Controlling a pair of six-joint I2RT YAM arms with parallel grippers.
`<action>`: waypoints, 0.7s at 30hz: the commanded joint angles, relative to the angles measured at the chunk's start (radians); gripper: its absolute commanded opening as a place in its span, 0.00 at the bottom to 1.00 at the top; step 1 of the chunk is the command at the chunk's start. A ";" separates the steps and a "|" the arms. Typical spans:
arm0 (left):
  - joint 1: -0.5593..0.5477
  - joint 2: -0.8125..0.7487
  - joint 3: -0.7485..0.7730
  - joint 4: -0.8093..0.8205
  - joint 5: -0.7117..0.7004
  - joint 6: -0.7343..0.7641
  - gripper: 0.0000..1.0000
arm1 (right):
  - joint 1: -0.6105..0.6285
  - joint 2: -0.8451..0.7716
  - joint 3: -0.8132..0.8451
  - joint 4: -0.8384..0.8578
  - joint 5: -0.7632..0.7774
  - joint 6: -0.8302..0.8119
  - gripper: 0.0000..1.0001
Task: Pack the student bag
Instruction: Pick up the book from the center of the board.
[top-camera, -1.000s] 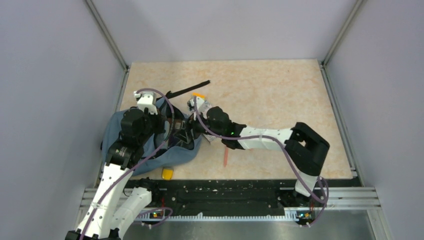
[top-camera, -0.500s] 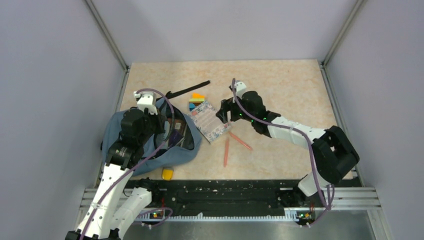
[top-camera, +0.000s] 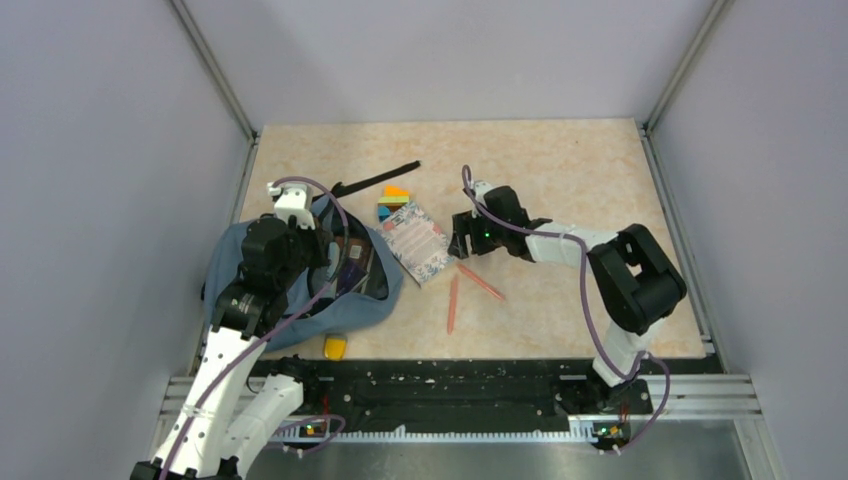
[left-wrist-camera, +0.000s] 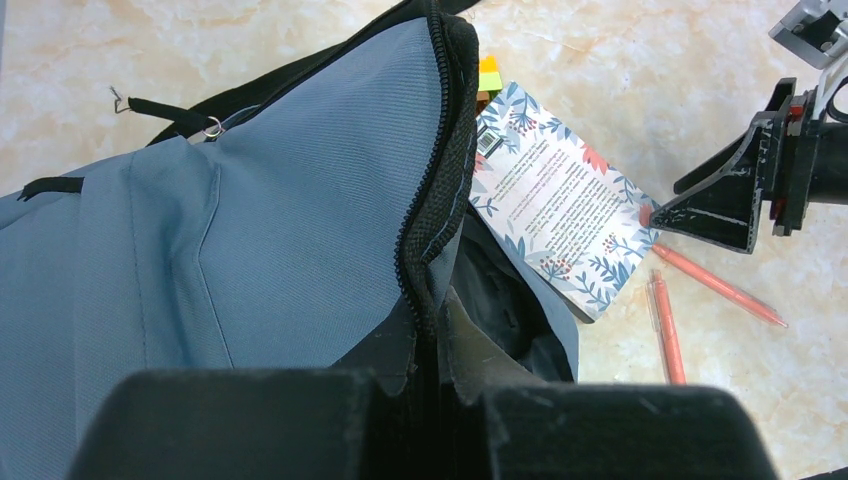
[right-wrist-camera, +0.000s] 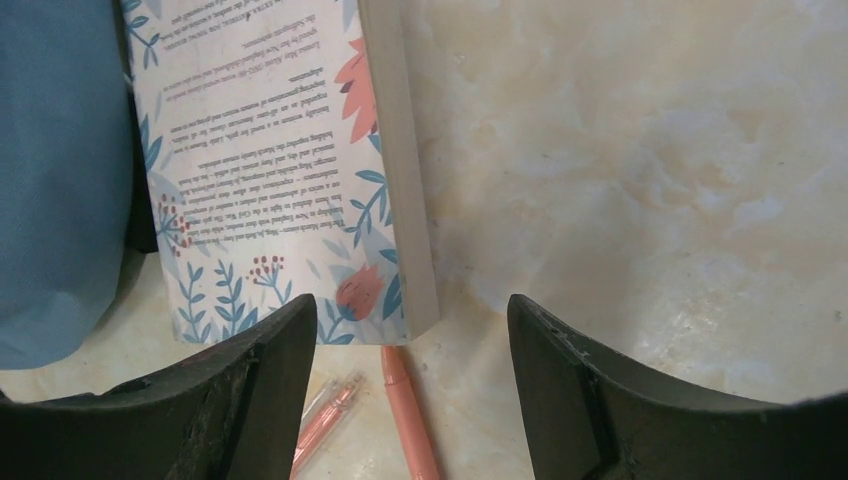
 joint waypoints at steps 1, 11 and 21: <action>-0.004 -0.004 0.002 0.090 0.033 -0.017 0.00 | -0.003 0.002 0.038 0.045 -0.081 0.018 0.68; -0.004 0.000 0.002 0.090 0.031 -0.016 0.00 | -0.002 0.047 0.053 0.049 -0.167 0.067 0.65; -0.004 0.001 0.002 0.088 0.024 -0.015 0.00 | 0.000 0.029 0.054 0.086 -0.280 0.121 0.61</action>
